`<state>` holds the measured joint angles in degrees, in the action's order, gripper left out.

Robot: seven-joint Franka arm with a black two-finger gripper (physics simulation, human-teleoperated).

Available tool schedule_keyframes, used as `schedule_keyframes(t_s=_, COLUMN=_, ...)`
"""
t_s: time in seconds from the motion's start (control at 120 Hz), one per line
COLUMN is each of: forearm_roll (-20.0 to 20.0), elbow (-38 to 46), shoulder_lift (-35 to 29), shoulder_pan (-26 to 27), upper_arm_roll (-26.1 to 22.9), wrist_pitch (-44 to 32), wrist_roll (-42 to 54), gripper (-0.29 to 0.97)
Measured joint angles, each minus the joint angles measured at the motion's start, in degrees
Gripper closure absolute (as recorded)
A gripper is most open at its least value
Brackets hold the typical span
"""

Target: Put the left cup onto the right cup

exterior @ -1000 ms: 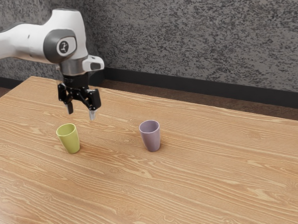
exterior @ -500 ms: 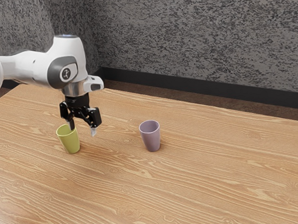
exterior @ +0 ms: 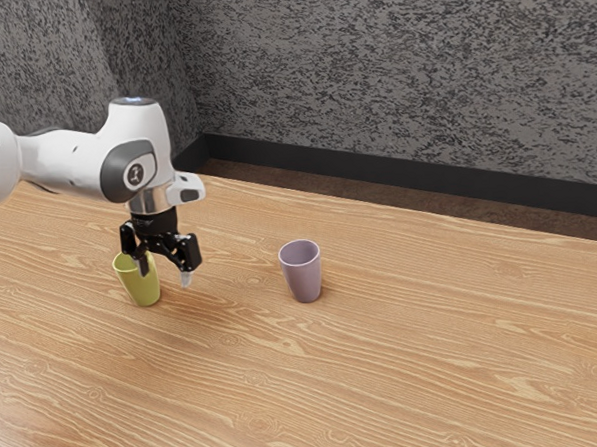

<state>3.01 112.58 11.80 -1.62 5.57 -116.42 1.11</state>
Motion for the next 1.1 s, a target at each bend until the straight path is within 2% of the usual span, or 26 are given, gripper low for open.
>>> schedule_keyframes(t_s=0.375, forearm_roll=-0.25, elbow=-1.90, shoulder_lift=1.58, shoulder_pan=-3.22, upper_arm_roll=0.91, wrist_pitch=-0.62, wrist_roll=2.31, gripper=0.00)
schedule_keyframes(t_s=0.808, forearm_roll=-0.78, elbow=-2.03, shoulder_lift=1.70, shoulder_pan=-3.43, upper_arm_roll=3.73, wrist_pitch=-0.72, wrist_roll=5.66, gripper=0.00)
schedule_keyframes(t_s=1.1, forearm_roll=-0.74, elbow=-9.06, shoulder_lift=7.31, shoulder_pan=-4.05, upper_arm_roll=3.63, wrist_pitch=-0.55, wrist_roll=7.14, gripper=0.00)
